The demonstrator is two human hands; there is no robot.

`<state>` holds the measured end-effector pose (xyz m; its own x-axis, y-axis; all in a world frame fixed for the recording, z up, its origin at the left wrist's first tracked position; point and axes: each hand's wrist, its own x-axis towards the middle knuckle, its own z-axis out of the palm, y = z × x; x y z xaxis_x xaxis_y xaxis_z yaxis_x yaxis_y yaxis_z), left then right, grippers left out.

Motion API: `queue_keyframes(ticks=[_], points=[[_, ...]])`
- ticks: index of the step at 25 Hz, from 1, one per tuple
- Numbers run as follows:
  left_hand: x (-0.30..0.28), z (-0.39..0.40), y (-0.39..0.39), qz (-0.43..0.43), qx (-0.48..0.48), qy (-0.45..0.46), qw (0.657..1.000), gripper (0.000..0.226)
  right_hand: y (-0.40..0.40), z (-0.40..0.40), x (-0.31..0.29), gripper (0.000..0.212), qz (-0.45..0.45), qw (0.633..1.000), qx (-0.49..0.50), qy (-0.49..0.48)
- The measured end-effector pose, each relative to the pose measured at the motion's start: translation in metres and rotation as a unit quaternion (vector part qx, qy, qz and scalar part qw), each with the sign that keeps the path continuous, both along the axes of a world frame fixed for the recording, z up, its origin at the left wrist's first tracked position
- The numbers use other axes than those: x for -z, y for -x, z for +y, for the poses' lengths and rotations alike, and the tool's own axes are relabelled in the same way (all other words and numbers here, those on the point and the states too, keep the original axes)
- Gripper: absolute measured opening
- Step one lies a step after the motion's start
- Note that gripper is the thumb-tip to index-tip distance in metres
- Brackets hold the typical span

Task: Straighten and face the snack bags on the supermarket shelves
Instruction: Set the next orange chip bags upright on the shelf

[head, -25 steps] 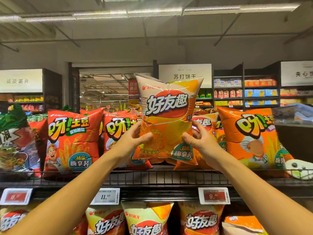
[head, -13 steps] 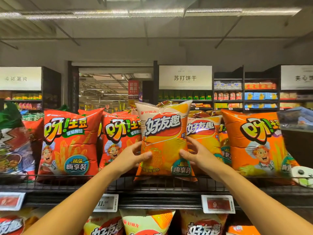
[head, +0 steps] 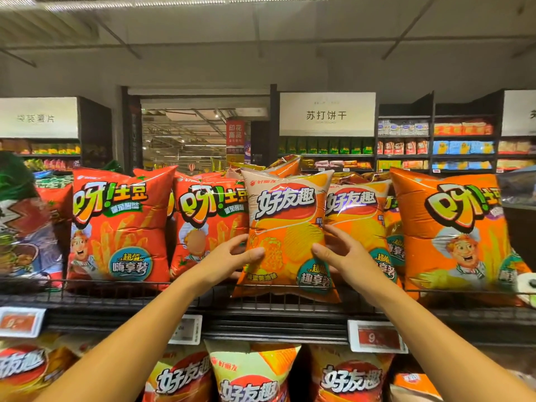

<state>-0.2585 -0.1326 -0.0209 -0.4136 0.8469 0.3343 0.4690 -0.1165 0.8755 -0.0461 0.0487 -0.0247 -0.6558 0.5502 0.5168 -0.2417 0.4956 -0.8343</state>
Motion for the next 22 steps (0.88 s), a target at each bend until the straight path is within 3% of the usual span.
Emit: queue_keyframes(ticks=[7, 12, 16, 22], points=[[0.000, -0.004, -0.008, 0.027, -0.033, 0.015, 0.999, 0.084, -0.002, -0.002, 0.002, 0.084, -0.003, 1.000, -0.014, -0.004], [0.011, -0.008, -0.022, 0.146, -0.136, 0.019, 0.980, 0.098, 0.001, 0.000, 0.004, 0.073, -0.013, 1.000, 0.011, -0.013], [0.024, -0.017, -0.039, 0.228, -0.228, 0.068, 0.944, 0.093, 0.002, -0.002, 0.006, 0.067, -0.025, 0.998, 0.032, -0.055], [0.022, -0.041, -0.066, 0.108, -0.189, 0.012, 0.976, 0.067, 0.001, -0.009, 0.009, 0.062, -0.029, 0.984, 0.094, -0.148]])
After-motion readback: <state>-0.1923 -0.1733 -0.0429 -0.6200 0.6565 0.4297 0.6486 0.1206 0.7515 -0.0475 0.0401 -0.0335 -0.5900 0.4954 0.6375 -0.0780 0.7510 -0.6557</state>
